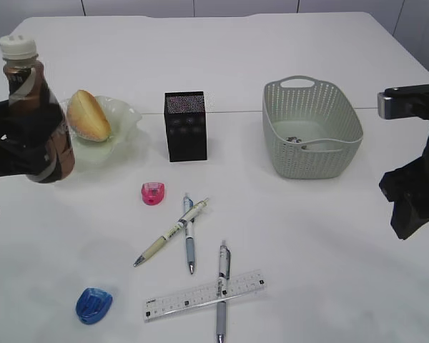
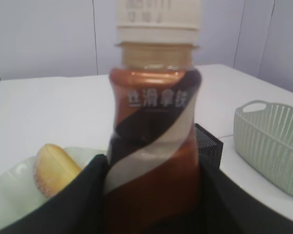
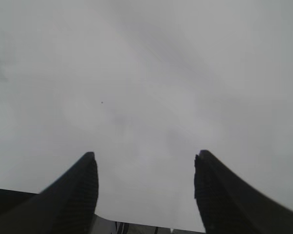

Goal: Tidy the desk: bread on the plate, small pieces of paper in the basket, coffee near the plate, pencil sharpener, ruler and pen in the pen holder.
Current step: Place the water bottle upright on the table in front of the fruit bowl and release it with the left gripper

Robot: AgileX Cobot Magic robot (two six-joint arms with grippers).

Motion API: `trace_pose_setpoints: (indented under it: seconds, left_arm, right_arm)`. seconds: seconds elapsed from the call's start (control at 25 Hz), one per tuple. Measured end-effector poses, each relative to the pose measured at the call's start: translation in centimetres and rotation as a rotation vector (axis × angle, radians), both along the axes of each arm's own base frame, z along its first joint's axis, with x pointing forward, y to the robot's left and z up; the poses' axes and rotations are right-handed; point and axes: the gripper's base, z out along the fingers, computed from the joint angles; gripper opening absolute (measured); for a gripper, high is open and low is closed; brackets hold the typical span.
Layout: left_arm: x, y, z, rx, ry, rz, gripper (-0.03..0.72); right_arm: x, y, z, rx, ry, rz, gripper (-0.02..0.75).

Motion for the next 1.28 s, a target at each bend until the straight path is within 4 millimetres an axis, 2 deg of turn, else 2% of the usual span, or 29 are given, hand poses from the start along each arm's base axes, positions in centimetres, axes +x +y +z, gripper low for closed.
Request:
trace_pose_setpoints:
  seconds: [0.12,0.36,0.72,0.88,1.28]
  left_arm:
    - [0.5,-0.2,-0.8,-0.015,-0.021,-0.007,0.38]
    - [1.0,-0.4,-3.1,0.006,0.061,-0.006,0.378]
    - [1.1,-0.4,-3.5,0.01,0.076,-0.006,0.377]
    - [1.2,-0.4,-4.4,0.04,0.097,-0.006,0.377]
    - [3.7,-1.2,-6.4,0.061,0.142,-0.016,0.373]
  right_arm:
    - [0.0,0.0,0.0,0.0,0.0,0.0,0.459]
    - [0.0,0.0,0.0,0.0,0.001,0.0,0.459]
    - [0.0,0.0,0.0,0.001,-0.004,0.0,0.458]
    - [0.1,0.0,0.0,0.002,-0.01,0.0,0.459]
    - [0.1,0.0,0.0,0.002,-0.014,0.007,0.456]
